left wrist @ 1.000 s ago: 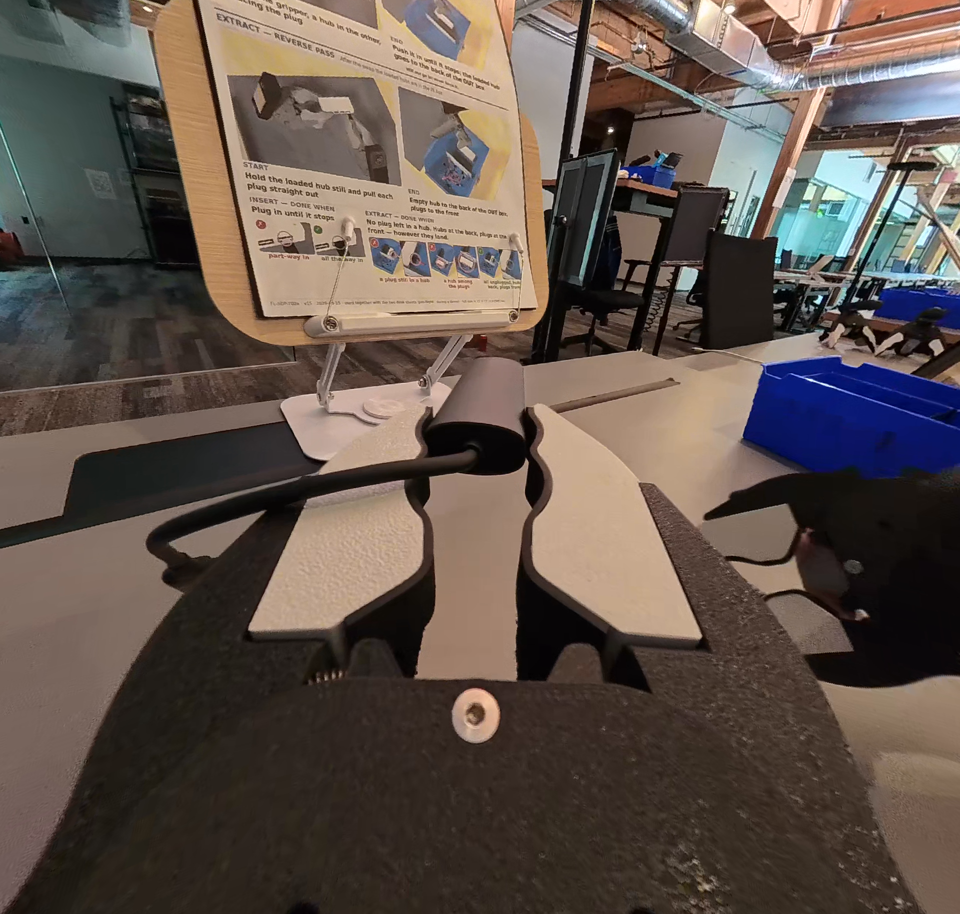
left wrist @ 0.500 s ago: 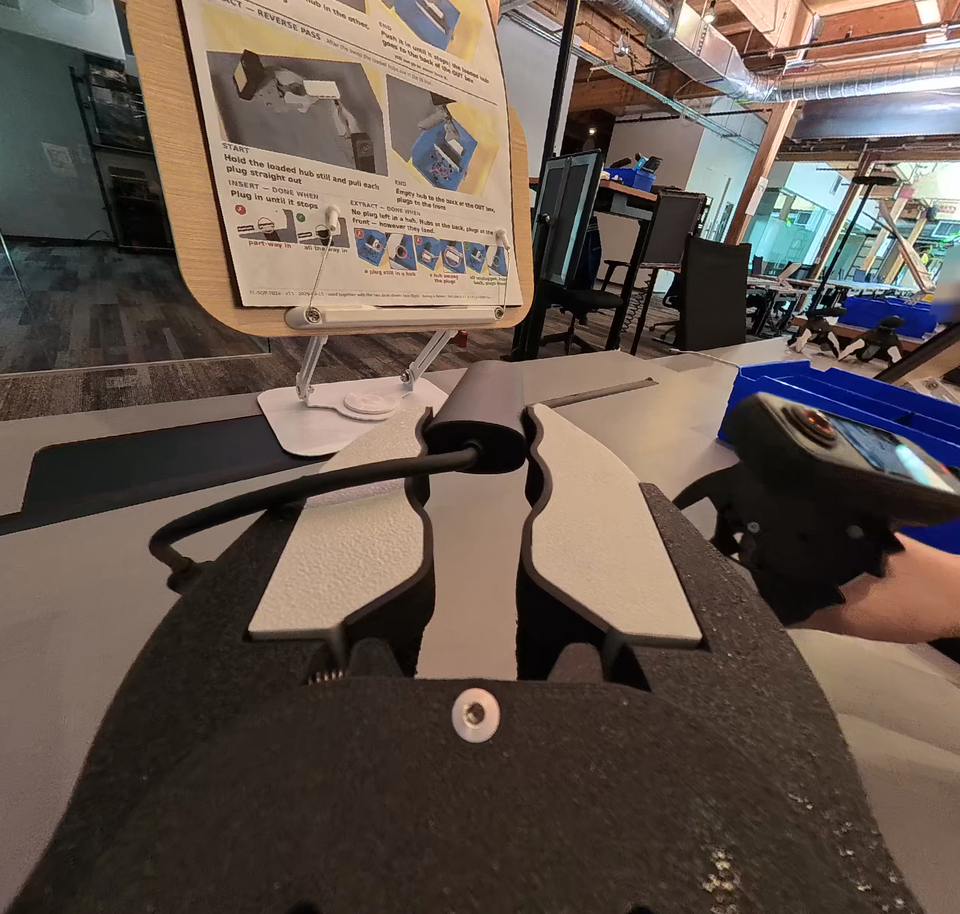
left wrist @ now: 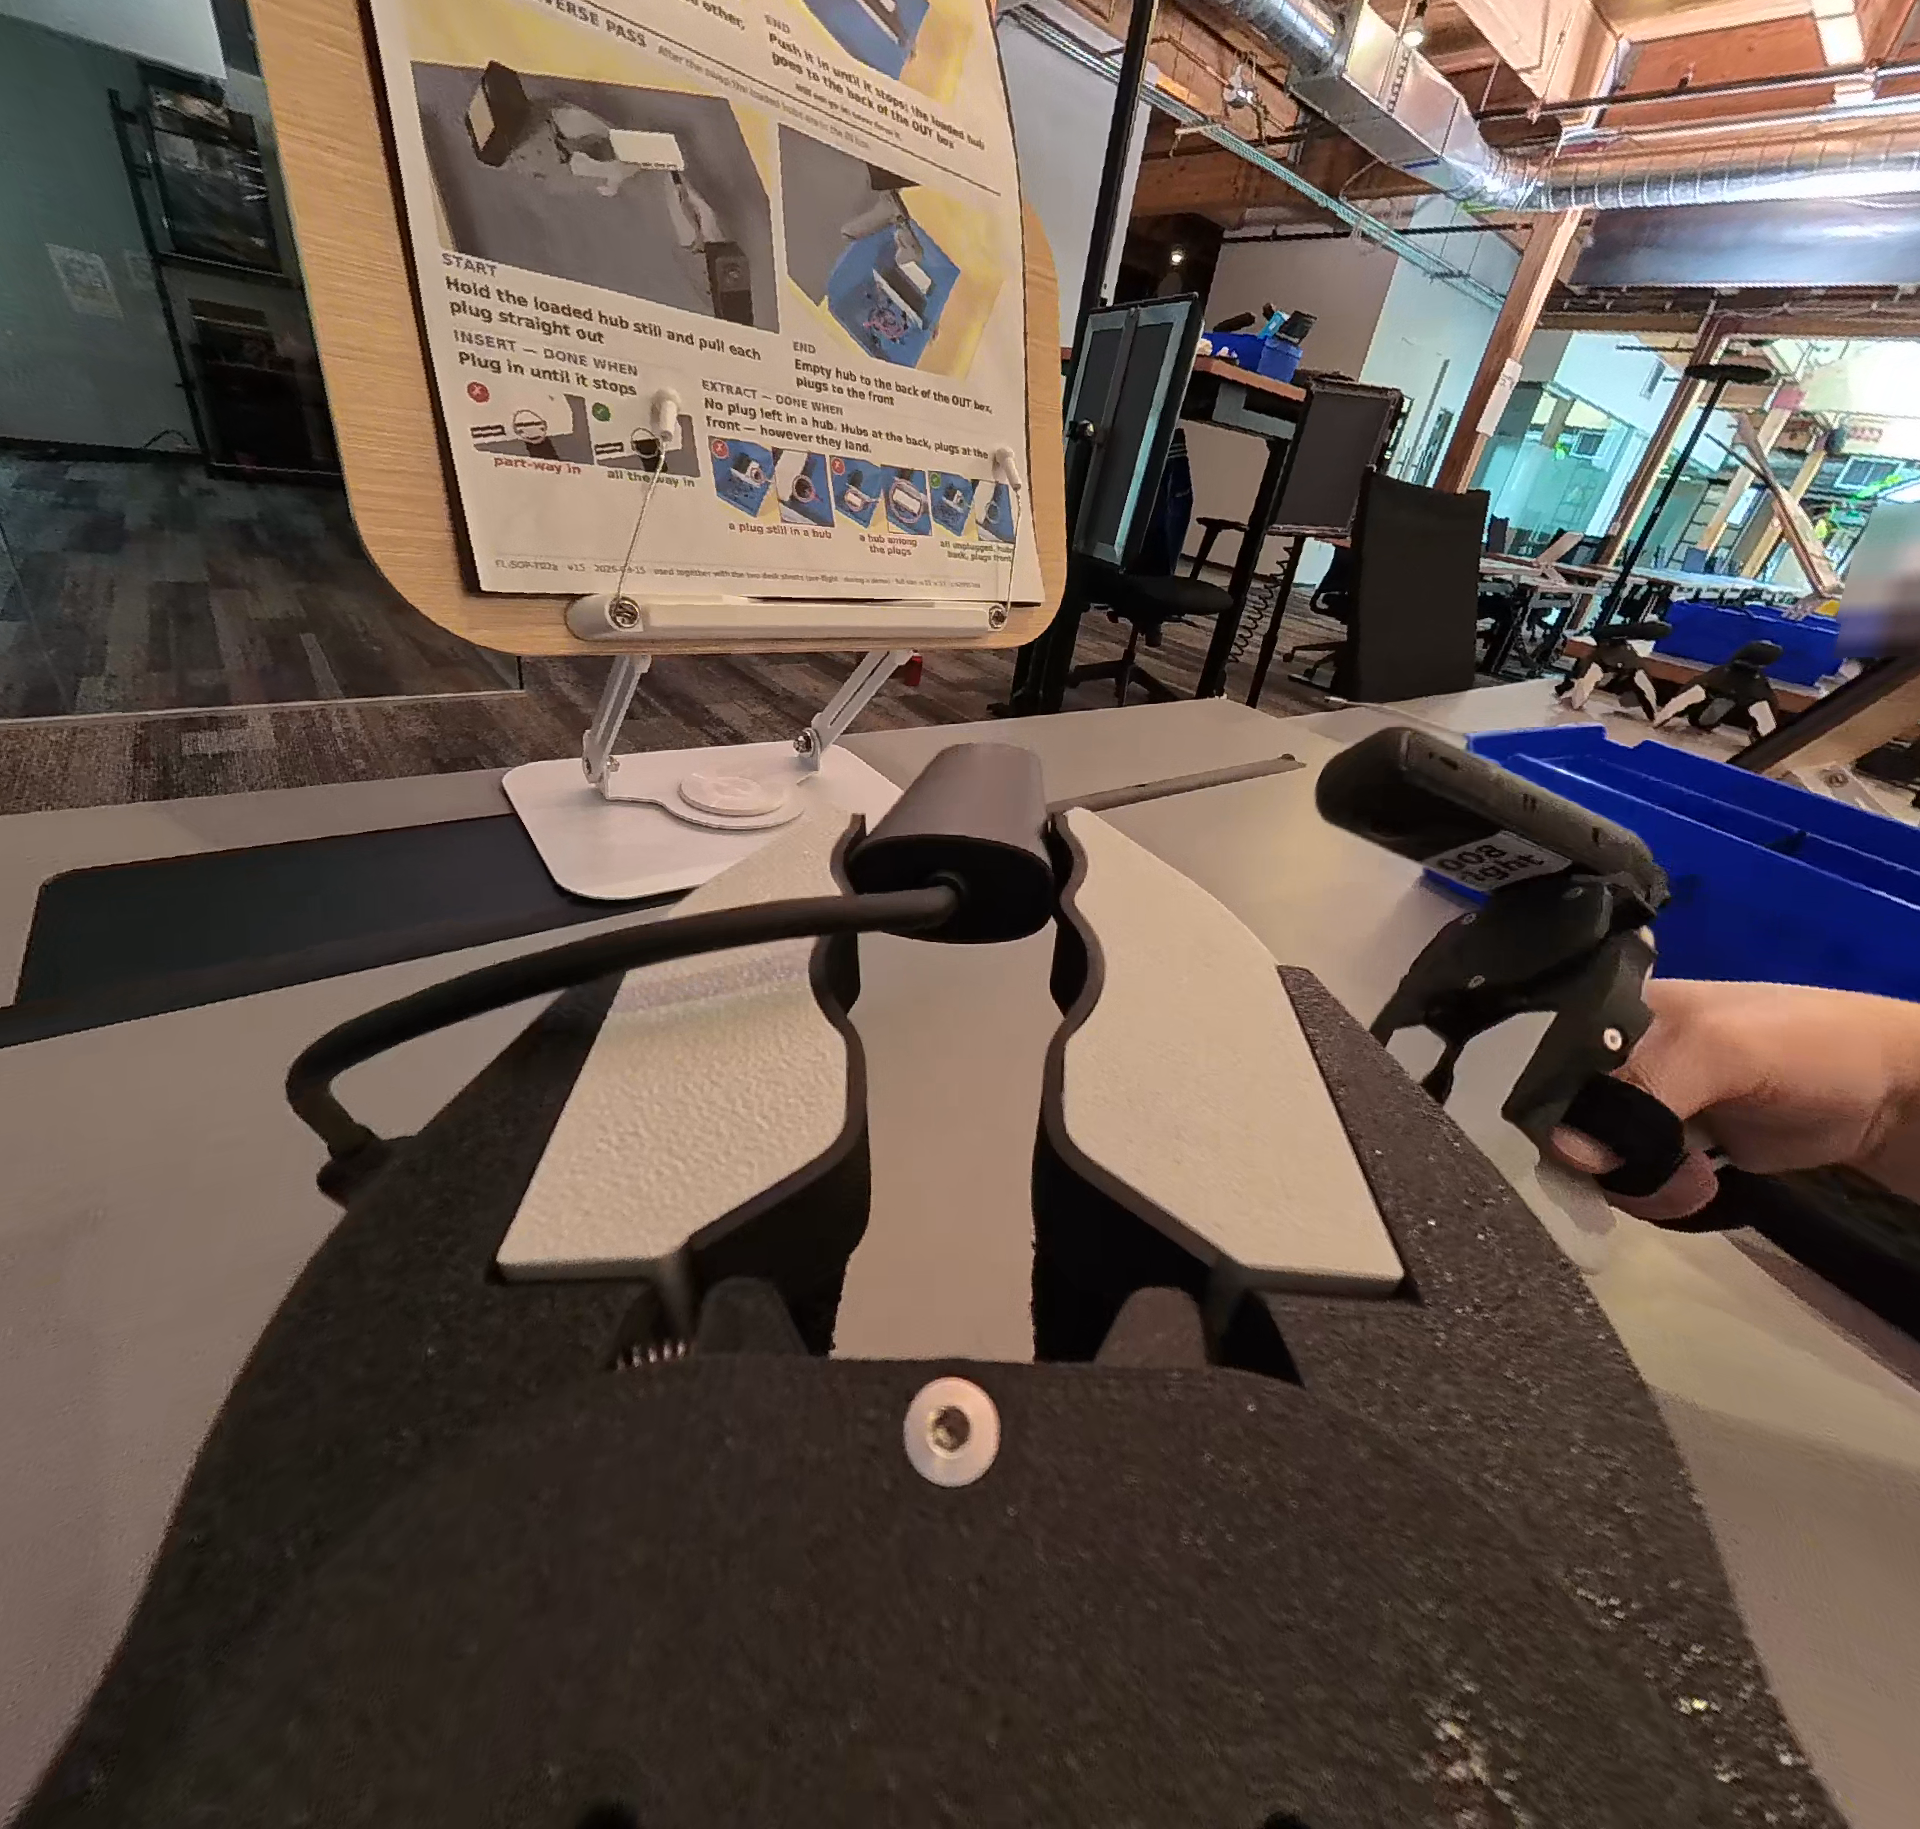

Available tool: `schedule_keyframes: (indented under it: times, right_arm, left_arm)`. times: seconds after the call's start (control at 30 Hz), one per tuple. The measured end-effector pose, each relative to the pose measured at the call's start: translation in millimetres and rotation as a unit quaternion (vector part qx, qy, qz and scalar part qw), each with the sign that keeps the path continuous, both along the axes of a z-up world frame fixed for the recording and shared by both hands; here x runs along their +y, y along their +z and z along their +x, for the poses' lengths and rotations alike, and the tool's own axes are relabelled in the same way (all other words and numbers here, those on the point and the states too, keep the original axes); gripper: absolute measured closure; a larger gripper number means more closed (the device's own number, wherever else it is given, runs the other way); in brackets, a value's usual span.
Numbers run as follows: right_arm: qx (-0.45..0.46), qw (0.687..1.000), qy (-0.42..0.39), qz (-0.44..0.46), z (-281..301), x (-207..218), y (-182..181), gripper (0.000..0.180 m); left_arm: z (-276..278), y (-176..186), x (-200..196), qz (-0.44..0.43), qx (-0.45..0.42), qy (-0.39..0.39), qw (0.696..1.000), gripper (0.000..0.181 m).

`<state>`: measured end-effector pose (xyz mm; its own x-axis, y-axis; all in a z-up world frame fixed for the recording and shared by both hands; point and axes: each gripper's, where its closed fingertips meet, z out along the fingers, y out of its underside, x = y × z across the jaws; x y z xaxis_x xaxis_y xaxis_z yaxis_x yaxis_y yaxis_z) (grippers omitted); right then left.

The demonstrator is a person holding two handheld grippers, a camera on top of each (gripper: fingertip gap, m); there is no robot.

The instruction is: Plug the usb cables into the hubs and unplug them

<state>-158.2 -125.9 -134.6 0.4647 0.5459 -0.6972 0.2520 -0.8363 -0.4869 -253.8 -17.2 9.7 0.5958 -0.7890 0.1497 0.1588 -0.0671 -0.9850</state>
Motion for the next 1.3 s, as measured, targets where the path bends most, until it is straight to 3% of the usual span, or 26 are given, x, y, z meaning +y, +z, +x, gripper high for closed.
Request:
schedule_keyframes:
  times: [0.4, 0.6, 0.7, 0.9, 0.97, 1.1, 1.2, 1.3]
  right_arm:
    - [-0.165, 0.975, 0.109, 0.098, -10, -23, -20, 0.176]
    - [-0.205, 0.96, 0.092, 0.168, -8, -12, -20, 0.17]
    - [-0.211, 0.954, 0.082, 0.199, -10, -8, -16, 0.157]
    - [-0.183, 0.936, 0.056, 0.295, -21, 3, 18, 0.142]
    - [-0.171, 0.911, 0.02, 0.374, -23, 18, 46, 0.141]
    - [-0.224, 0.819, -0.048, 0.526, -15, 52, 96, 0.143]
    - [-0.261, 0.76, -0.052, 0.594, -19, 67, 110, 0.142]
    - [-0.26, 0.736, -0.041, 0.623, -31, 76, 107, 0.141]
  left_arm:
    - [6, -2, -3, 0.001, 0.006, -0.01, 1.0, 0.148]
    - [2, 1, -3, -0.004, -0.011, -0.014, 1.0, 0.148]
    - [3, 1, -3, -0.008, -0.015, -0.021, 1.0, 0.148]
    - [7, 1, -6, -0.026, -0.032, -0.045, 0.998, 0.148]
    - [9, 1, -8, -0.035, -0.043, -0.06, 0.997, 0.148]
    - [19, 0, -15, -0.053, -0.054, -0.093, 0.993, 0.148]
    - [26, -4, -20, -0.059, -0.044, -0.106, 0.992, 0.148]
    - [33, -5, -26, -0.065, -0.042, -0.124, 0.989, 0.148]
